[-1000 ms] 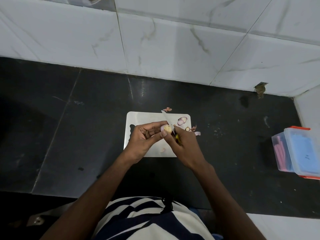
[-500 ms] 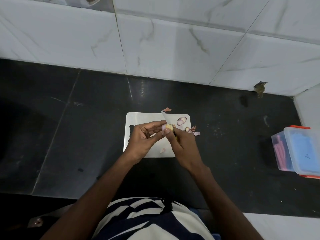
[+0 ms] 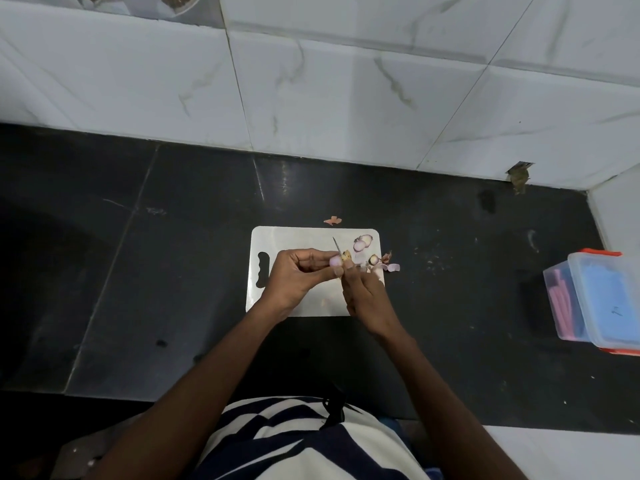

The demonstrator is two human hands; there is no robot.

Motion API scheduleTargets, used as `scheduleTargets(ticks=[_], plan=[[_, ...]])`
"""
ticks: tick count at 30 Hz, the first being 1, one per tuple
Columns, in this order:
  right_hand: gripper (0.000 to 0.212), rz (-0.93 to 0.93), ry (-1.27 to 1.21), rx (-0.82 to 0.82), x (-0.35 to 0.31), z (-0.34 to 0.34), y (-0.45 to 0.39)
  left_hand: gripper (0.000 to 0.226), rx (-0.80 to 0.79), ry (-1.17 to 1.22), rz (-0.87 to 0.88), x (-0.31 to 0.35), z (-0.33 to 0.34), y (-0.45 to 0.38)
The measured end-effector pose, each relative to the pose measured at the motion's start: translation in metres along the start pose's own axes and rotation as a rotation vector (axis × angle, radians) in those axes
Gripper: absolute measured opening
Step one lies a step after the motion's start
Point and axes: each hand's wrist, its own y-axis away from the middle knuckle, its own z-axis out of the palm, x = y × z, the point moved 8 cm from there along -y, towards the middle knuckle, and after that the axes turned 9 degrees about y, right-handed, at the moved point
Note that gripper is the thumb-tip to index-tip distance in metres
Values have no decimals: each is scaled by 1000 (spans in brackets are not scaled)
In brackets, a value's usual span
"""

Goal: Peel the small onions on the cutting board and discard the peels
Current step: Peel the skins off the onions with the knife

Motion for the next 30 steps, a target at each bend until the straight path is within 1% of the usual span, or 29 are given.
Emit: scheduleTargets(ticks=[2,5,7,11,14,16,18,21,23,27,30], plan=[[57,87,-82,-13,16,0,-5,25,-21,-32,-37,-13,5,-9],[60,202,-196,-41,36,-5,-13,31,-46,-58,-87,-29,17,-21],[65,269,-217,-57,49,-11,-20,33,-37,-42,-119,-37,24,-28],[63,410,-191,-30,78,-19,-31,36,-1,-65,-161,-50,32,-41],[61,464,-186,-27,98,-20,-36,35,75,-241,-124,-53,26,-44],[60,473,-174,-41,105,-22,-38,38,75,-383,-66,-46,25,-44],[60,479,-171,-71,108,-20,-39,38,93,-425,-57,-44,18,-41],[60,511,-208,-90,112,-21,-42,35,138,-297,-116,-50,9,-32],[60,520,-251,-98,114,-22,-48,36,162,-242,-126,-51,4,-25],[59,540,-275,-141,116,-21,-56,38,149,-160,-134,-50,8,-13],[58,521,-300,-159,112,-21,-55,38,121,-175,-127,-47,16,-9]])
